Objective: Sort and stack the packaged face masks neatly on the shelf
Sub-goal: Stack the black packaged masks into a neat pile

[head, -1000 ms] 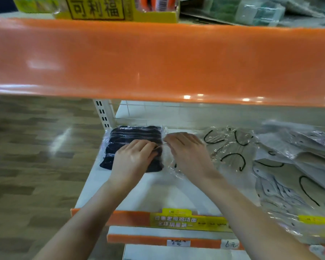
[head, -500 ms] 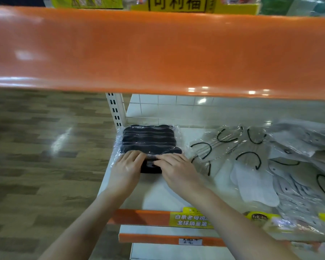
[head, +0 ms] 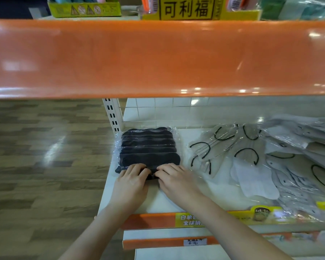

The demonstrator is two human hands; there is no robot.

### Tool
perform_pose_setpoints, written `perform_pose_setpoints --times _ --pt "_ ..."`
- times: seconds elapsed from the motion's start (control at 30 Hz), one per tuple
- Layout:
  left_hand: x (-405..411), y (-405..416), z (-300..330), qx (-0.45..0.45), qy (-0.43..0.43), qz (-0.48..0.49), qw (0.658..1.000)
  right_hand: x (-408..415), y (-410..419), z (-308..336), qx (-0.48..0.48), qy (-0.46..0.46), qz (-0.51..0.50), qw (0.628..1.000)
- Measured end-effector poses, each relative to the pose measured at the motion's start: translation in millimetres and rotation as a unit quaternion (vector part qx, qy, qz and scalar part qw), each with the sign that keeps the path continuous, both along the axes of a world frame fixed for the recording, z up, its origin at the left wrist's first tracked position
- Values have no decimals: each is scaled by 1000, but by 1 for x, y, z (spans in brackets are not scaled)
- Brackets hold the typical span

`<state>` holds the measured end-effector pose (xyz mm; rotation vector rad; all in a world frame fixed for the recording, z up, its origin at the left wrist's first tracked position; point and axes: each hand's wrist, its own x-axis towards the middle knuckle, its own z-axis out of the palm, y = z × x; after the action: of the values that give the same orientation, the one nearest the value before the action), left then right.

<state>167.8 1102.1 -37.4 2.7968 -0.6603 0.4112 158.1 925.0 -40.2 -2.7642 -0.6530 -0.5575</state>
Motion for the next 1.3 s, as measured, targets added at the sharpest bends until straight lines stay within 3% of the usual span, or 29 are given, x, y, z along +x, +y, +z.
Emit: perform_pose_setpoints --times 0.43,0.77,1.07,1.3 --pt "13 -13 0 38 16 44 998 9 7 3 14 32 -54 998" --pt "3 -43 8 -20 18 76 997 0 -9 13 57 76 -36 995" --pt "-13 -127 17 -55 47 28 997 -26 -90 19 43 36 -143 988" --pt "-28 -200 20 -59 58 -21 996 -50 -164 14 -25 88 -267 959"
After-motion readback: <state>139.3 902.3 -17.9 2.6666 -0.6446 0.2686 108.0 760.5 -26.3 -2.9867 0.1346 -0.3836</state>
